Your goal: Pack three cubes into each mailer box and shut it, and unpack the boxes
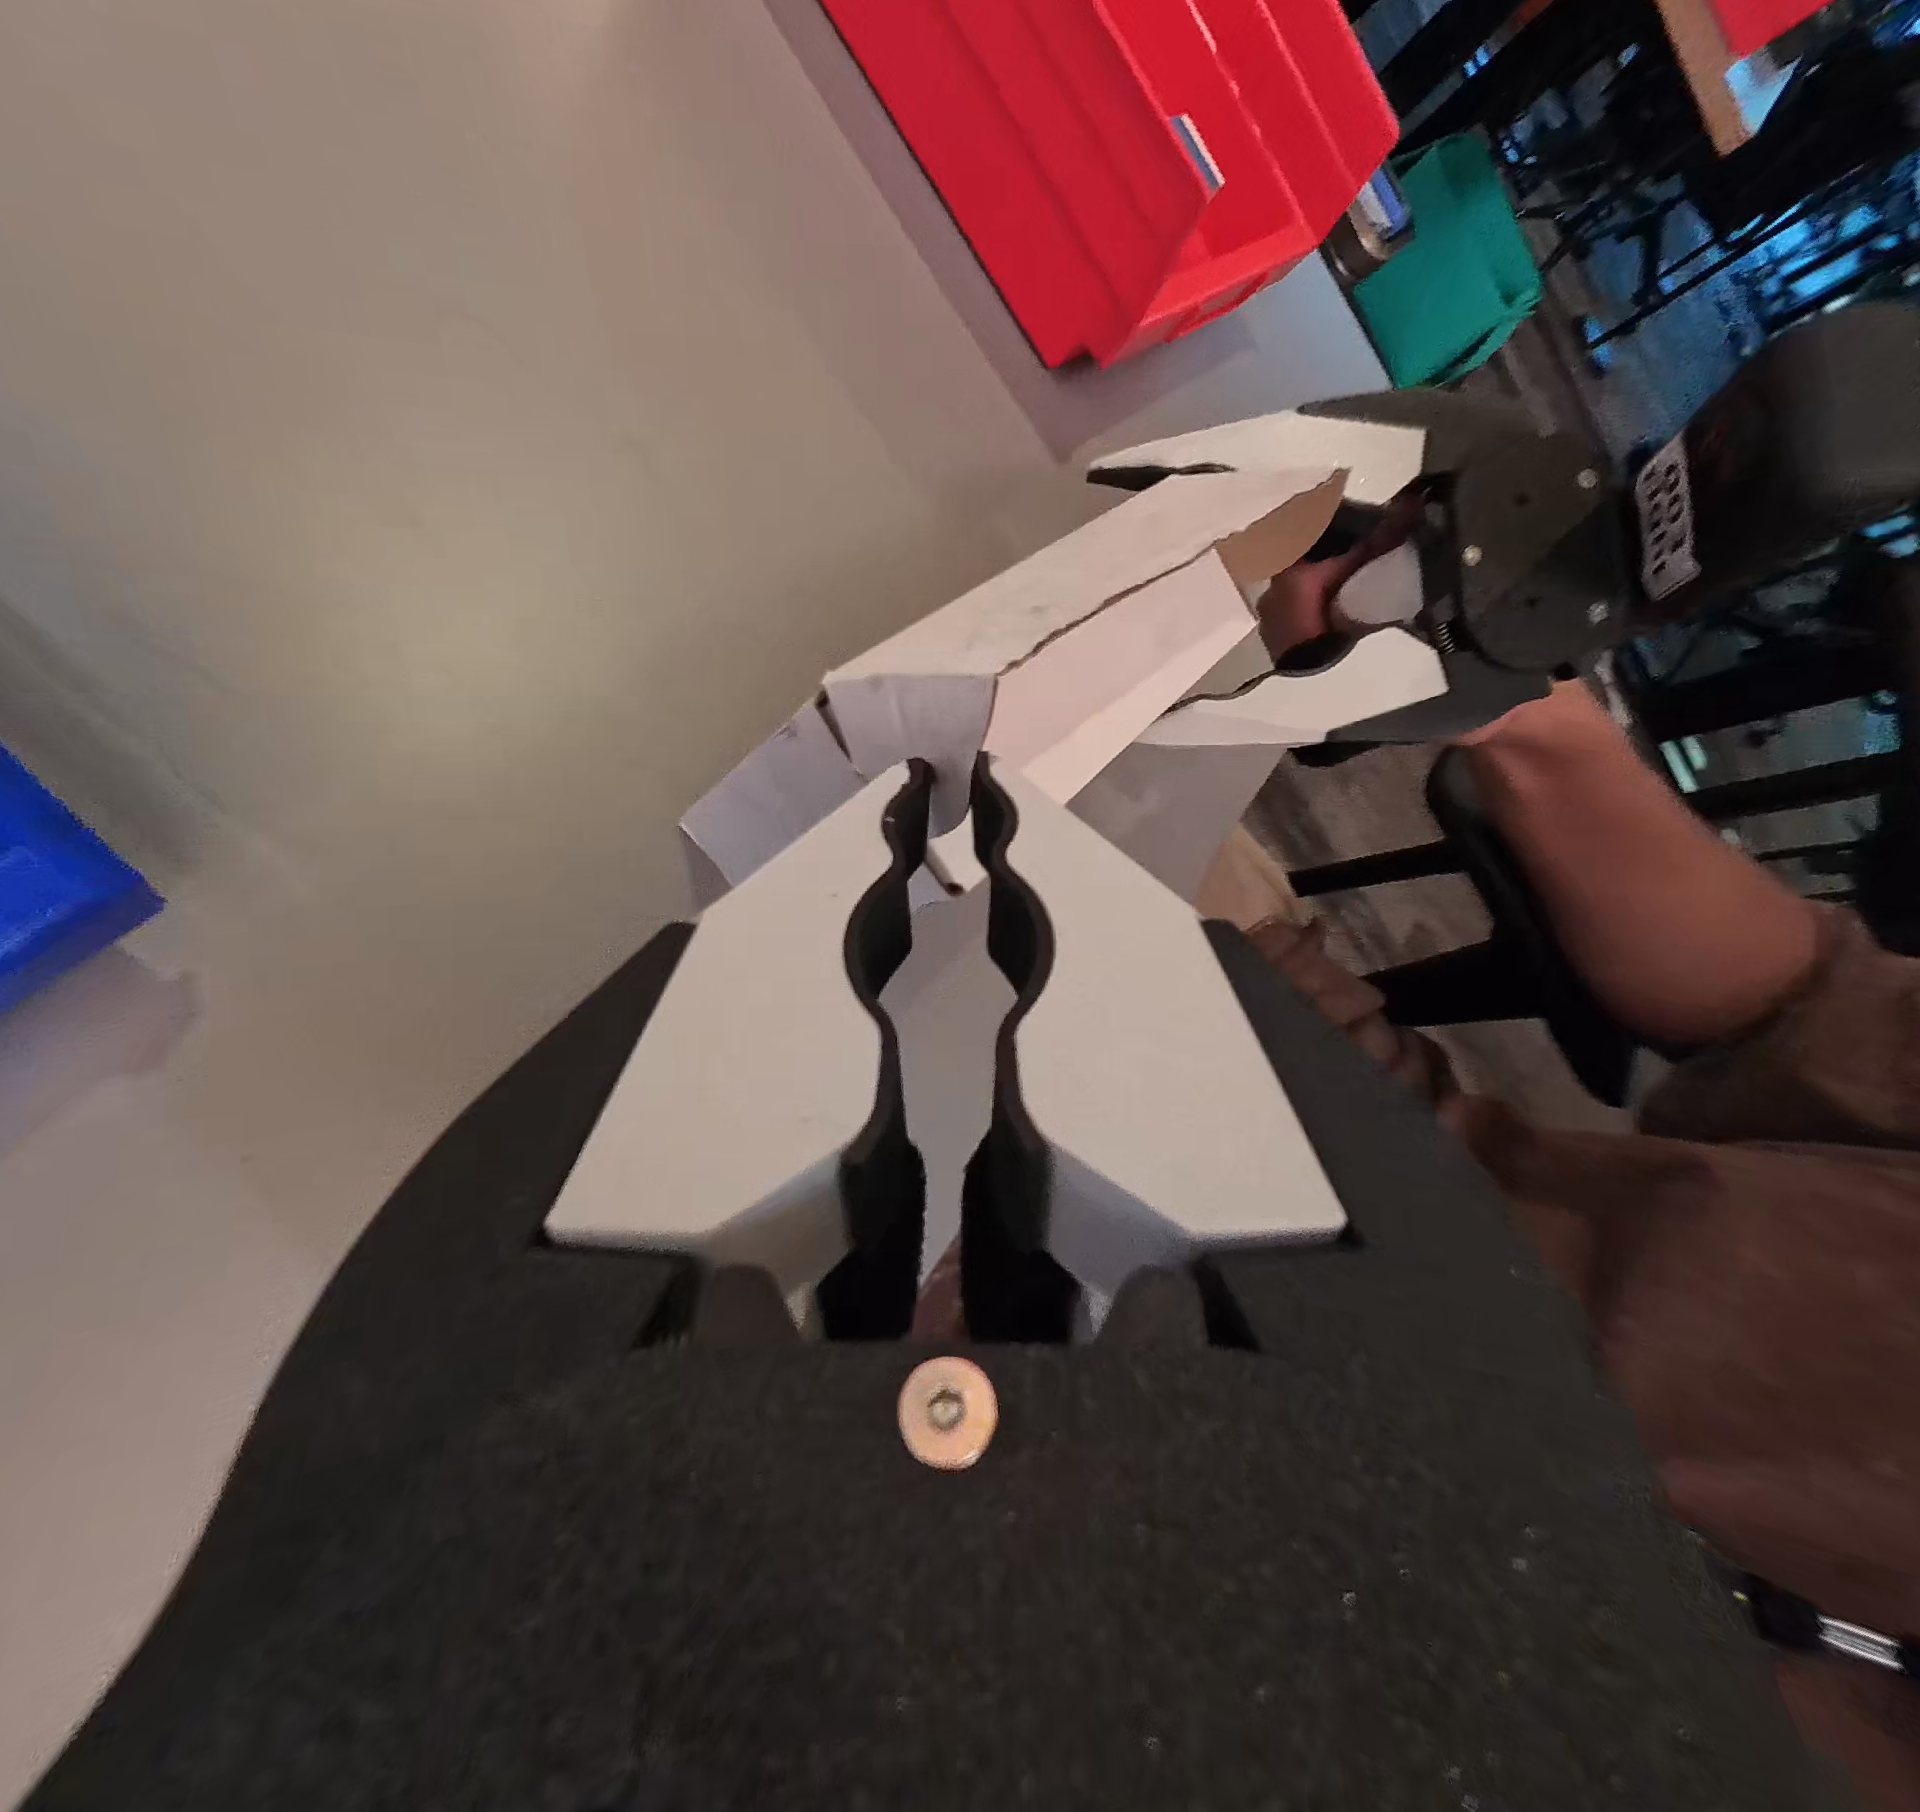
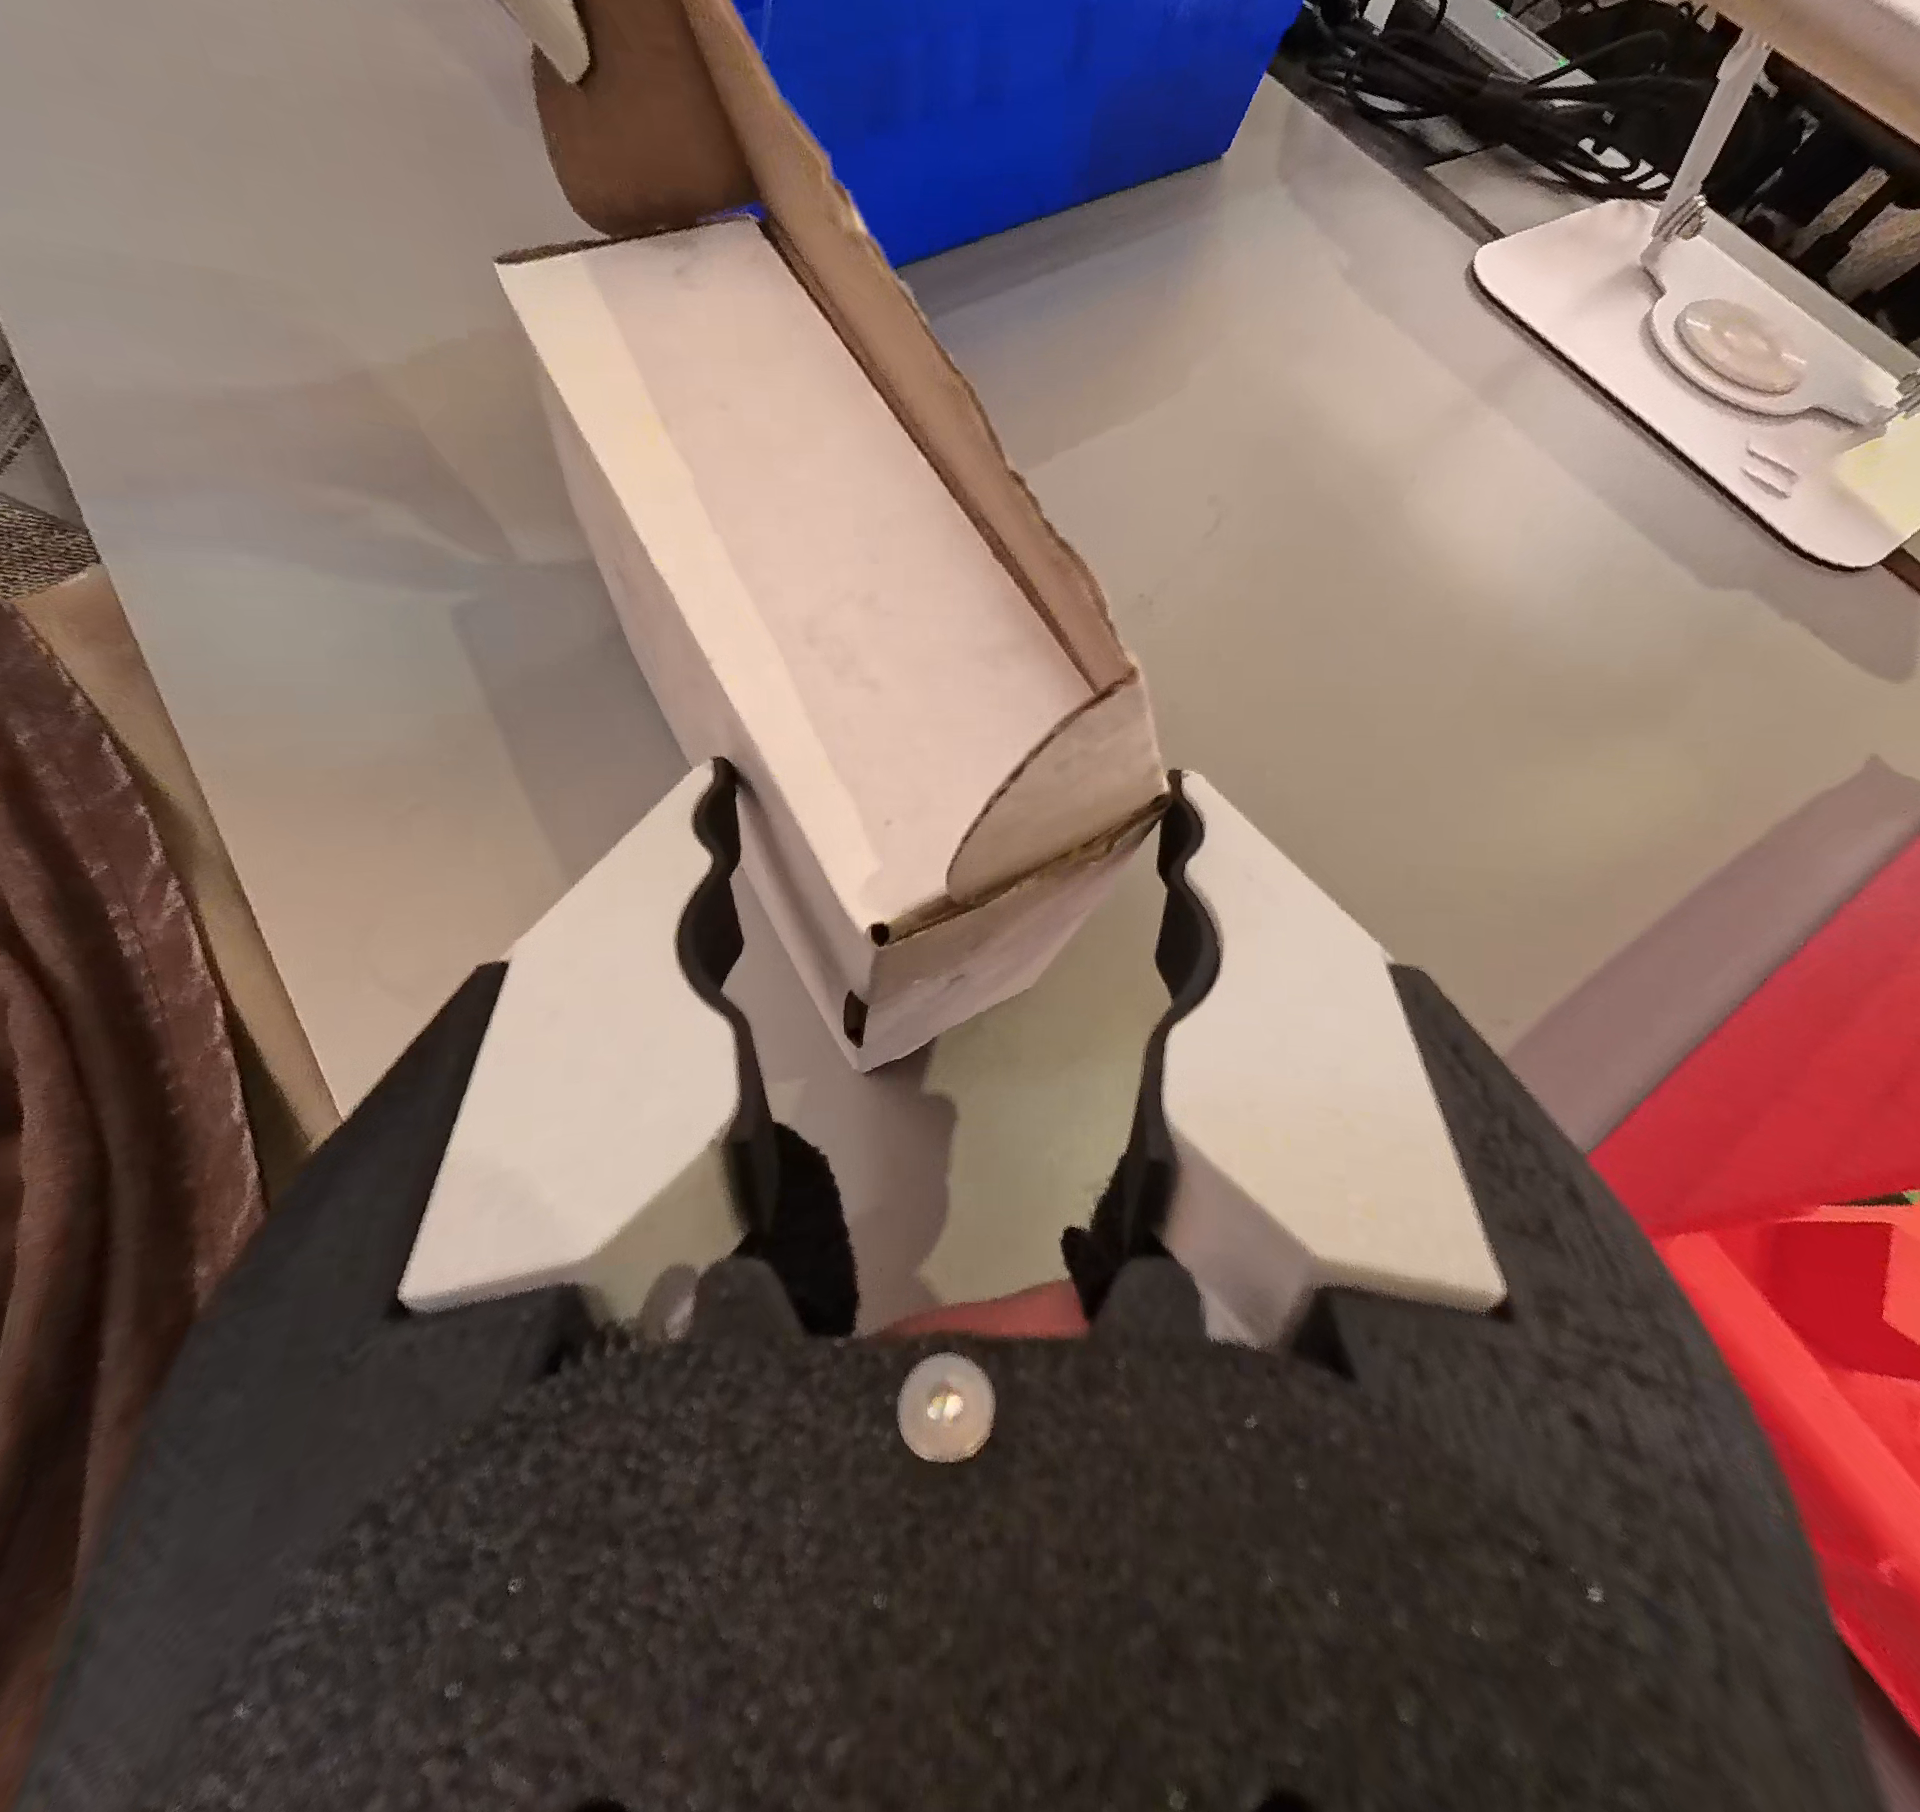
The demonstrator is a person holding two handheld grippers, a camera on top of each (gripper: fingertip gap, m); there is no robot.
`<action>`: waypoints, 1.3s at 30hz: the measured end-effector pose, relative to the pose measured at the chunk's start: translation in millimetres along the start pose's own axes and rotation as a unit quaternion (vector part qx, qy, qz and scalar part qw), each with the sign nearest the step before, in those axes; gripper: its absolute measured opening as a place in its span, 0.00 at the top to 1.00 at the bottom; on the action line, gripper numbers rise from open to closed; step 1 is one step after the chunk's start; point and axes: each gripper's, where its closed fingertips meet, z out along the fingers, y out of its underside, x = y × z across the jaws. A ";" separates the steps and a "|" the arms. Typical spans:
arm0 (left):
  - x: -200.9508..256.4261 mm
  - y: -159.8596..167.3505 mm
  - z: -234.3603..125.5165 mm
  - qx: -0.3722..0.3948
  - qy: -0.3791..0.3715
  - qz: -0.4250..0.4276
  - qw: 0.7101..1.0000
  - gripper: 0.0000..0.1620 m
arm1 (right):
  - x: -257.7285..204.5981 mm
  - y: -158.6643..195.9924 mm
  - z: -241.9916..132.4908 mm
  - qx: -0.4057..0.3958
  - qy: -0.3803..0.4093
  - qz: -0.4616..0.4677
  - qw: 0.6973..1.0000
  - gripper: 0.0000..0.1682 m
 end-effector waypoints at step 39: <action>17.0 -7.6 -25.3 0.142 0.004 0.191 0.971 0.94 | -6.2 -20.0 -57.3 0.088 -0.030 0.009 0.996 0.69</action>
